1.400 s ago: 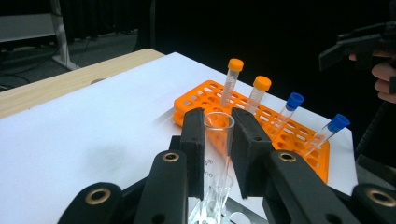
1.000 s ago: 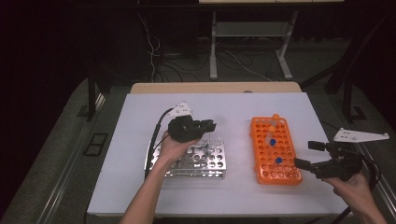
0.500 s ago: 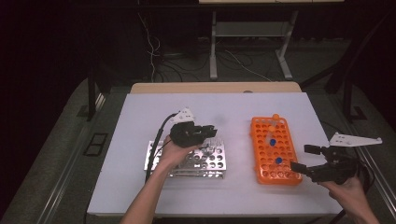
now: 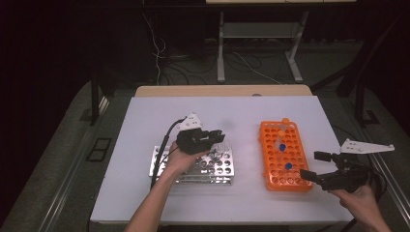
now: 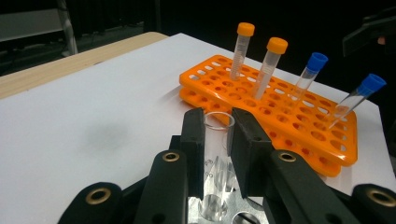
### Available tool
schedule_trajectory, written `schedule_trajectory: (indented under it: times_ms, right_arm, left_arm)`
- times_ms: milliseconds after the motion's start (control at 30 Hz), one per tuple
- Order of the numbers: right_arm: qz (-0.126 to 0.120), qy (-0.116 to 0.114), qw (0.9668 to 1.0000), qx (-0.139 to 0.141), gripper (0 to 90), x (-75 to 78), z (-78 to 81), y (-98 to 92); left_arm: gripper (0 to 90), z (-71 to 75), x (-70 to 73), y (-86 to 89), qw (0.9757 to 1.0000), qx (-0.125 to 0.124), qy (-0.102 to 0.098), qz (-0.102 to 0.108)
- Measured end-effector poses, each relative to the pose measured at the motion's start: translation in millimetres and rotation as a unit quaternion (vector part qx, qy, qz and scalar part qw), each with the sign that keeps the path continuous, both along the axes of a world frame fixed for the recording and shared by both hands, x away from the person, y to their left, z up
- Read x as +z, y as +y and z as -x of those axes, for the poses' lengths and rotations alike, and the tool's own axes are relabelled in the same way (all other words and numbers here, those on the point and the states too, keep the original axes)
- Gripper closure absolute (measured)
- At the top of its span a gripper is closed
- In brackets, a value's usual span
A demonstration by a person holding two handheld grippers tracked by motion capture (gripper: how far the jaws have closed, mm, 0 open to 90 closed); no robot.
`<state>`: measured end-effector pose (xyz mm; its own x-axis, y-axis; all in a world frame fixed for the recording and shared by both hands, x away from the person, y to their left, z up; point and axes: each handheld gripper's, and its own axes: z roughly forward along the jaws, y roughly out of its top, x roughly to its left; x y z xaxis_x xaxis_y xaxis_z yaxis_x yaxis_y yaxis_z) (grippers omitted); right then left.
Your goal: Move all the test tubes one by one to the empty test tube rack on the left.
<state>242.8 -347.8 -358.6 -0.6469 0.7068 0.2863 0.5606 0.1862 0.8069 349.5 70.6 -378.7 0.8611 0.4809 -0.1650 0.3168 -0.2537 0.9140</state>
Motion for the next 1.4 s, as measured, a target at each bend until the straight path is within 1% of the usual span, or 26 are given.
schedule_trajectory:
  times_ms: [100, 167, 267, 367, 433, 500, 567, 633, 700, 767, 800, 867, 1100, 1167, 1200, 1233, 1267, 1300, 1367, 1400]
  right_arm:
    - [-0.001, 0.001, 1.0000, 0.001, 0.4, -0.8, -0.2, 0.8]
    - [0.000, 0.000, 1.0000, 0.002, 0.4, -1.0, 0.0, 1.3]
    - [-0.001, 0.001, 1.0000, 0.002, 0.4, -0.8, 0.1, 1.3]
    - [-0.002, 0.001, 1.0000, 0.002, 0.4, -0.6, 0.0, 1.4]
    - [0.000, 0.002, 1.0000, 0.003, 0.4, -1.1, -0.1, 1.8]
    - [0.001, 0.004, 1.0000, 0.004, 0.4, -1.6, -0.1, 2.2]
    - [0.001, 0.004, 1.0000, 0.005, 0.4, -1.8, -0.4, 2.5]
    - [0.001, 0.003, 1.0000, 0.006, 0.4, -1.7, -0.5, 2.9]
    - [0.001, 0.004, 1.0000, 0.007, 0.4, -1.5, -0.8, 3.7]
    - [0.003, 0.004, 0.9999, 0.009, 0.4, -1.6, -1.2, 4.6]
    - [0.004, 0.005, 0.9999, 0.011, 0.4, -1.5, -1.4, 5.3]
    - [0.006, 0.006, 0.9999, 0.015, 0.4, -2.1, -2.1, 7.2]
    - [0.019, 0.014, 0.9992, 0.033, 0.4, -6.6, -7.7, 16.9]
    - [0.026, 0.019, 0.9988, 0.038, 0.4, -9.5, -10.0, 21.0]
    - [0.028, 0.022, 0.9985, 0.042, 0.4, -11.1, -11.0, 23.1]
    - [0.032, 0.023, 0.9982, 0.045, 0.4, -12.8, -12.2, 25.1]
    - [0.034, 0.026, 0.9980, 0.047, 0.4, -14.4, -13.0, 27.3]
    - [0.036, 0.029, 0.9977, 0.049, 0.4, -15.9, -13.9, 29.4]
    - [0.043, 0.032, 0.9971, 0.054, 0.5, -19.1, -15.4, 33.7]
    - [0.047, 0.035, 0.9967, 0.056, 3.0, -20.5, -16.0, 35.8]
  left_arm:
    - [72.9, 0.5, -0.7, 2.0, 0.9999, -0.001, 0.012, -0.002]
    - [71.6, 0.8, -1.2, 2.9, 0.9997, -0.006, 0.022, -0.008]
    - [67.8, 2.1, -0.6, 3.5, 0.9997, -0.008, 0.023, -0.009]
    - [58.0, 1.4, -0.6, 4.0, 0.9991, -0.012, 0.041, -0.002]
    - [50.7, 2.1, 0.7, 4.6, 0.9988, -0.011, 0.047, -0.001]
    - [40.1, 4.5, 3.3, 4.9, 0.9988, -0.002, 0.048, -0.003]
    - [34.8, 7.2, 6.5, 6.7, 0.9988, 0.003, 0.049, -0.005]
    - [26.1, 10.4, 9.9, 8.6, 0.9986, 0.014, 0.050, -0.006]
    - [20.6, 13.9, 13.3, 10.8, 0.9986, 0.014, 0.051, -0.007]
    - [11.7, 18.4, 16.8, 12.8, 0.9987, 0.012, 0.049, -0.008]
    - [8.8, 21.0, 18.7, 13.3, 0.9986, 0.014, 0.049, -0.007]
    - [0.0, 26.0, 22.0, 14.4, 0.9985, 0.018, 0.050, -0.011]
    - [0.0, 49.2, 28.1, 28.4, 0.9992, 0.020, 0.035, 0.004]
    - [0.0, 55.2, 28.0, 33.8, 0.9992, 0.021, 0.033, 0.010]
    - [0.0, 55.2, 28.0, 33.8, 0.9992, 0.021, 0.033, 0.010]
    - [0.0, 60.6, 27.6, 38.9, 0.9991, 0.023, 0.031, 0.014]
    - [0.0, 62.8, 26.9, 41.0, 0.9991, 0.024, 0.030, 0.018]
    - [0.0, 62.8, 26.9, 41.0, 0.9991, 0.024, 0.030, 0.018]
    - [0.0, 68.9, 24.4, 46.1, 0.9990, 0.026, 0.030, 0.021]
    - [0.0, 70.8, 23.3, 47.0, 0.9990, 0.025, 0.030, 0.022]
